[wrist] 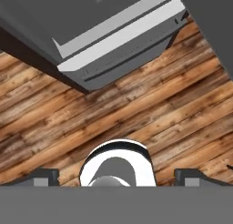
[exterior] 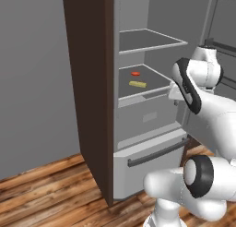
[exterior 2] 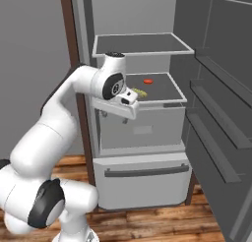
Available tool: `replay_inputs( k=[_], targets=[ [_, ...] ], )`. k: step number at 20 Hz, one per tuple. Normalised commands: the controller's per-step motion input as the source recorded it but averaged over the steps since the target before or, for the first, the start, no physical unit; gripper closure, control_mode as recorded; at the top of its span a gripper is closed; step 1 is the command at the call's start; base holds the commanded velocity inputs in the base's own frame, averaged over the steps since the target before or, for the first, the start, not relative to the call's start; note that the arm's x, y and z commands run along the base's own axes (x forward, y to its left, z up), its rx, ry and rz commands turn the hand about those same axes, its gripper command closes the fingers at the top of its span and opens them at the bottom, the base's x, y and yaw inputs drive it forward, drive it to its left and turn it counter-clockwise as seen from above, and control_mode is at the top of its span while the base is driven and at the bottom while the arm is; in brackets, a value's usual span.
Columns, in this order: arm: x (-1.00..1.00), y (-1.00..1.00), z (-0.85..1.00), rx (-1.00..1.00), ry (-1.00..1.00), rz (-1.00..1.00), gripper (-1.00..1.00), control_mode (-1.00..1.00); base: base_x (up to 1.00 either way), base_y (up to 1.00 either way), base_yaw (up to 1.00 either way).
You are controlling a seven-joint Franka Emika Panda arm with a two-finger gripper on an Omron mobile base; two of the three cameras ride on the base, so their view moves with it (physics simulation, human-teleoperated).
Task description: Retrieve the butter from the fridge and place it on a plate on the dining table. Then retrieve the butter knife by the fridge and place it near the plate.
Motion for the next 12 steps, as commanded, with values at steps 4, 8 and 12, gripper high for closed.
replay_inputs(
  k=[4,8,12],
  targets=[
    [-0.27,0.88,-0.35,0.0,0.03,-0.25,-1.0,-1.0,0.0,0.0,0.0],
    [-0.14,0.48,-0.07,-0.09,0.1,-0.03,-1.0,-1.0,0.0,0.0,0.0],
    [0.0,0.43,-0.23,-0.18,0.16,0.11,-1.0,-1.0,0.0,0.0,0.0]
  ],
)
